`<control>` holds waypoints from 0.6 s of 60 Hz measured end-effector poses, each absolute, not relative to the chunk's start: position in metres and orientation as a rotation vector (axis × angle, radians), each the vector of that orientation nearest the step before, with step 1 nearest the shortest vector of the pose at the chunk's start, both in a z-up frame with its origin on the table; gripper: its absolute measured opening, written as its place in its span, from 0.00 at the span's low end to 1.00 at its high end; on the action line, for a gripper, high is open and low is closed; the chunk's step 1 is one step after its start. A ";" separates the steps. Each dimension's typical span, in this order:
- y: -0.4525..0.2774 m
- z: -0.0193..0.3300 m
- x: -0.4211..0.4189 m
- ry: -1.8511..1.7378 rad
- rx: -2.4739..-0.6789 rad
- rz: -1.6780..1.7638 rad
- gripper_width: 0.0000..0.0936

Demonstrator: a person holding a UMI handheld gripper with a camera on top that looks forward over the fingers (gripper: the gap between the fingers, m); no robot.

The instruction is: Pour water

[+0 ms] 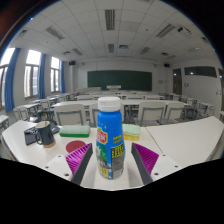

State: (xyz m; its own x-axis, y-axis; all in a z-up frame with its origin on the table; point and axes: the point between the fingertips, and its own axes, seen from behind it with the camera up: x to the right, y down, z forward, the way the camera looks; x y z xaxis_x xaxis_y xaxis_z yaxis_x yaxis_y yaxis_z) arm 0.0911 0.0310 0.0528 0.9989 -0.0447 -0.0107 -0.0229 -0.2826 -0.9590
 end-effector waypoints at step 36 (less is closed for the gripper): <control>0.080 0.113 0.066 -0.133 -1.700 -0.380 0.40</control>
